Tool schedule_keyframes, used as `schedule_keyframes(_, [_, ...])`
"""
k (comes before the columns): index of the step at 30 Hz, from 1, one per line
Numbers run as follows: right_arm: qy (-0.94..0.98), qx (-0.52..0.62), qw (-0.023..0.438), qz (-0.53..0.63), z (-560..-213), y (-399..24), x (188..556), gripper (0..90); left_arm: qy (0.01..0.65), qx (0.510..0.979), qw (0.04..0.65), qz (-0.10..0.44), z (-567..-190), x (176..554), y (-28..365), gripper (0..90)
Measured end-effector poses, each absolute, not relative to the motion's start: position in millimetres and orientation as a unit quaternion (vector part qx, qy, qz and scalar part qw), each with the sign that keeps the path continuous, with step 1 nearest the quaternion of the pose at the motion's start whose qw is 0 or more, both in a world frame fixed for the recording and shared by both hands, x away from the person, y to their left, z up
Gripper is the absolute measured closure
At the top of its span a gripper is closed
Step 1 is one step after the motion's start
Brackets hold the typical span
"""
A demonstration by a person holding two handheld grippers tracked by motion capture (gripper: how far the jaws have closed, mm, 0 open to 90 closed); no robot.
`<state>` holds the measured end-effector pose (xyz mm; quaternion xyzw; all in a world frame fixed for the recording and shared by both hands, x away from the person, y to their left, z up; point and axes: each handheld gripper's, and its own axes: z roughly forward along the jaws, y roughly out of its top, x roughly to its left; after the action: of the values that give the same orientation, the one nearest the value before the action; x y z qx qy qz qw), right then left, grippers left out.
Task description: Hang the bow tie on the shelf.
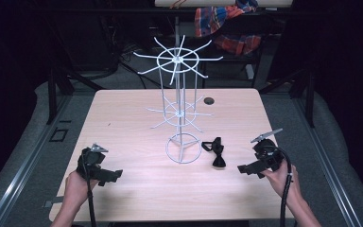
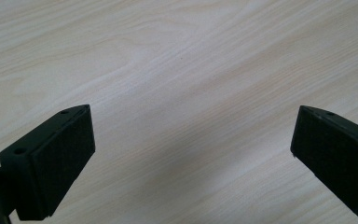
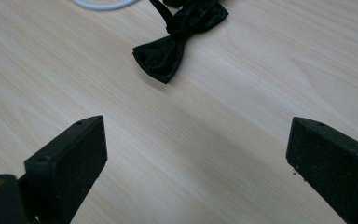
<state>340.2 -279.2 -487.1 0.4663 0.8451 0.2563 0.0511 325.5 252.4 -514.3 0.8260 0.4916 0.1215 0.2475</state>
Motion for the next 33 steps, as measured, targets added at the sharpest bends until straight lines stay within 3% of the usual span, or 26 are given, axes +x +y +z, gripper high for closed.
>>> schedule_keyframes(18, [0.863, 0.433, 0.056, 0.256, -488, -234, 365, 5.7, 0.489, 0.828, 0.246, 0.122, -515, 326, 252, 0.0])
schedule_keyframes(25, [0.862, 0.427, 0.06, 0.265, -488, -218, 376, 18.4, 0.489, 0.827, 0.247, 0.123, -515, 325, 252, 0.0])
schedule_keyframes(33, [0.856, 0.431, 0.072, 0.277, -487, -198, 386, 41.6, 0.489, 0.827, 0.248, 0.121, -515, 325, 252, 0.0])
